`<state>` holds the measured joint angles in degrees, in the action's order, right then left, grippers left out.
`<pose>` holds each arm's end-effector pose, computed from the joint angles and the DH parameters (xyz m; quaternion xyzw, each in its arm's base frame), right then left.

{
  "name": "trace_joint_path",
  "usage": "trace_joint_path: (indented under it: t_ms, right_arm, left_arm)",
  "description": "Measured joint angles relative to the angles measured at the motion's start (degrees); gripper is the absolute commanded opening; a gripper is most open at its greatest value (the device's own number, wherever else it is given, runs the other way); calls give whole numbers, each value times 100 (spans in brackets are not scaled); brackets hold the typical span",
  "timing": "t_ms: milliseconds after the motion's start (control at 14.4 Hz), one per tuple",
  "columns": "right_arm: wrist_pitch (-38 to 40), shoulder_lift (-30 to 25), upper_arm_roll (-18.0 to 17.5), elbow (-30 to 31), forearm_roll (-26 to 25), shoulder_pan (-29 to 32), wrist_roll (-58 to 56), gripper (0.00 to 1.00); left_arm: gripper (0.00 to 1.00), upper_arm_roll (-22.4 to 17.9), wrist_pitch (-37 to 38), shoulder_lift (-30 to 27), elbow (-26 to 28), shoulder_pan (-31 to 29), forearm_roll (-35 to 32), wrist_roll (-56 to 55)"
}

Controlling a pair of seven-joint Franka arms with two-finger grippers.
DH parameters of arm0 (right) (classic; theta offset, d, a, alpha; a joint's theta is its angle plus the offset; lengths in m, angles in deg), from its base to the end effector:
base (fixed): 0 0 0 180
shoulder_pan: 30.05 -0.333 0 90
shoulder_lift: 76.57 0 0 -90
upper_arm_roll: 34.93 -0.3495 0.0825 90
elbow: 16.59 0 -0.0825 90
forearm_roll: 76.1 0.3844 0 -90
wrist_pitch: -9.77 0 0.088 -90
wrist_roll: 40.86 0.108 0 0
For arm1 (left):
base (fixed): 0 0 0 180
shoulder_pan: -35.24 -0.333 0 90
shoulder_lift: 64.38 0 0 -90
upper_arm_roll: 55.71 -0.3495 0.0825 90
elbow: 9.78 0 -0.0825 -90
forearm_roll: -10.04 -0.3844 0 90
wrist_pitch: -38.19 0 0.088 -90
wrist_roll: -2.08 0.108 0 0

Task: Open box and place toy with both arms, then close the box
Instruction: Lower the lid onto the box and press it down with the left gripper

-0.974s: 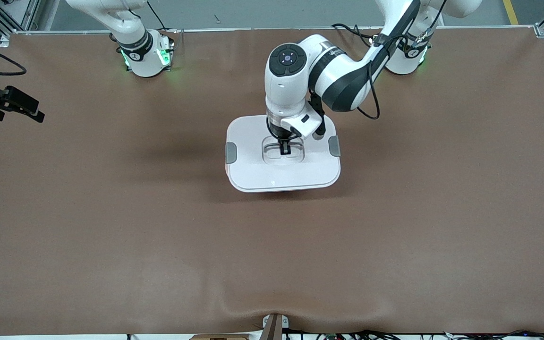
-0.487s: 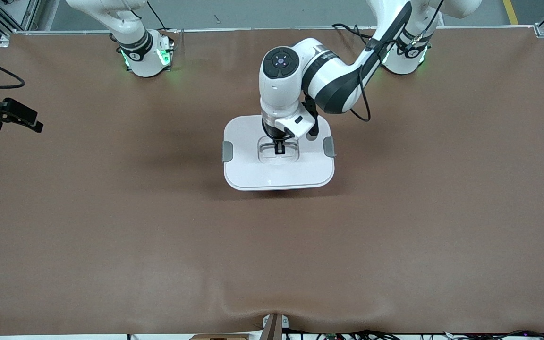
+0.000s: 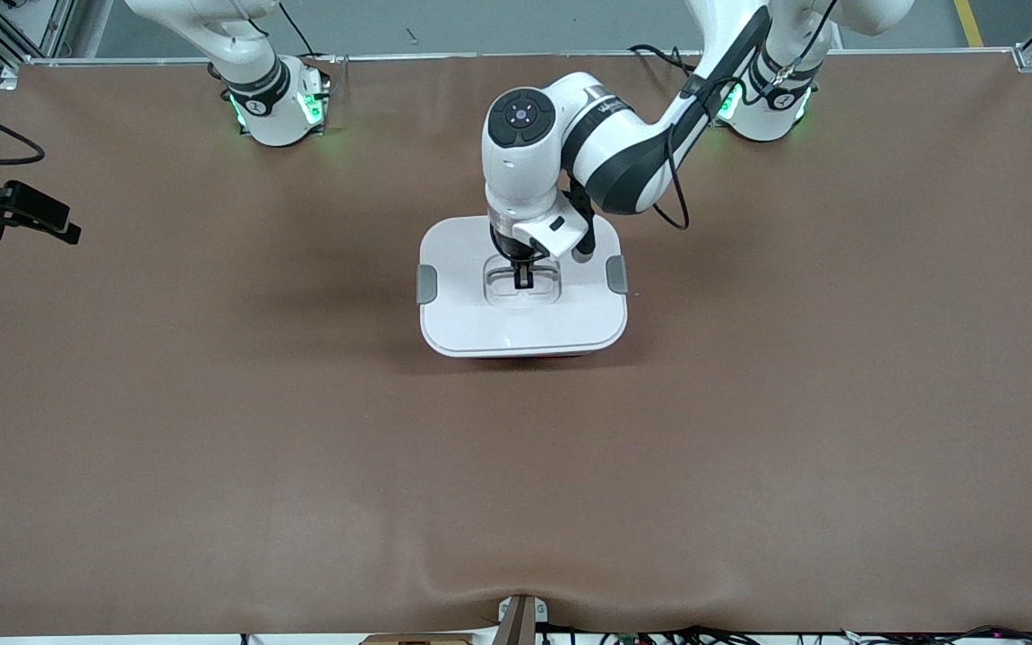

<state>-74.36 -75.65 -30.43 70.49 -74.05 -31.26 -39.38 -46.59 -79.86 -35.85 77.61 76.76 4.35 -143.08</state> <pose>0.5492 -0.0270 0.6634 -0.9985 0.0404 0.0335 0.0177 0.4708 -0.5354 0.4056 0.6873 0.7260 0.0036 0.0227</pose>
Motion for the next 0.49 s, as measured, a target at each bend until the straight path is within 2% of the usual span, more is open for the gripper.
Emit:
trace_joint_path:
  t_ms: [487]
  right_arm:
    - [7, 0, 27, -2, 0, 56, 8, 100]
  left_arm:
    - [0, -2, 0, 53, 25, 7, -27, -31]
